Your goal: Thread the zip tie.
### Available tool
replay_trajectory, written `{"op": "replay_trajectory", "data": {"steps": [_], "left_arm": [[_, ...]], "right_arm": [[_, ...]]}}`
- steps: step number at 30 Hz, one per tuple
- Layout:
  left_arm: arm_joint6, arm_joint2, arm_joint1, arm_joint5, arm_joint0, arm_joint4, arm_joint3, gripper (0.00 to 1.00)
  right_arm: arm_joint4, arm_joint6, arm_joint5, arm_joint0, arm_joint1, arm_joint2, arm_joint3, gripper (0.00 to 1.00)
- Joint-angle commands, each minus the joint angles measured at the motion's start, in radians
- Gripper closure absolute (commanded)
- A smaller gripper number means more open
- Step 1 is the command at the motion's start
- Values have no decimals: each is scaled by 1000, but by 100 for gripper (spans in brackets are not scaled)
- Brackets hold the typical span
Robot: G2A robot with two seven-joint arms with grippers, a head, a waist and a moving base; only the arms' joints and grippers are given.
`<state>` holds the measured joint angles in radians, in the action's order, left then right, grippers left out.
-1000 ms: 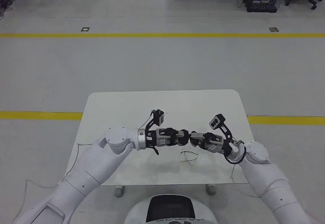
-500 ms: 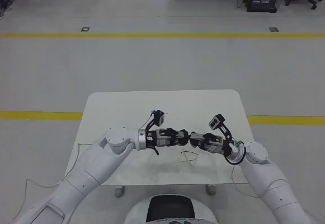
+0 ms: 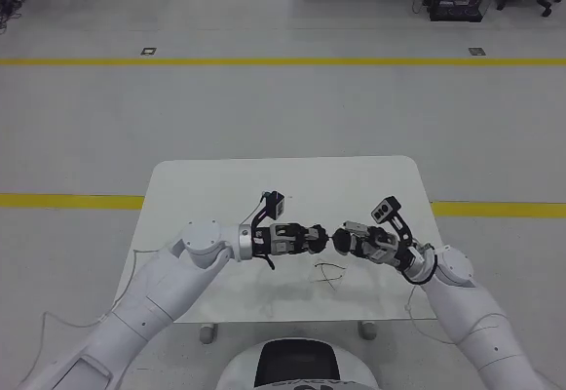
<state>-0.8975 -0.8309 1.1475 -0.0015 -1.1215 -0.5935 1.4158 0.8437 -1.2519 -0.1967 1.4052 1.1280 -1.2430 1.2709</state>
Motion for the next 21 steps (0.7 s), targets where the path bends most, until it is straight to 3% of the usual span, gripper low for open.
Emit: {"op": "replay_trajectory", "data": {"steps": [1,13,21], "left_arm": [[-2,-2,-2,-2,-3,2,6,100],[9,-1,-5,-23,-9,33,31,100],[-38,-39,-28,-88,-23,128,70,100]], "right_arm": [[2,-1,2,0,0,-2,1,0],[-34,7,1,3,-2,2,17,0],[-100,-98,-31,-25,-12,-8,-9,0]]}}
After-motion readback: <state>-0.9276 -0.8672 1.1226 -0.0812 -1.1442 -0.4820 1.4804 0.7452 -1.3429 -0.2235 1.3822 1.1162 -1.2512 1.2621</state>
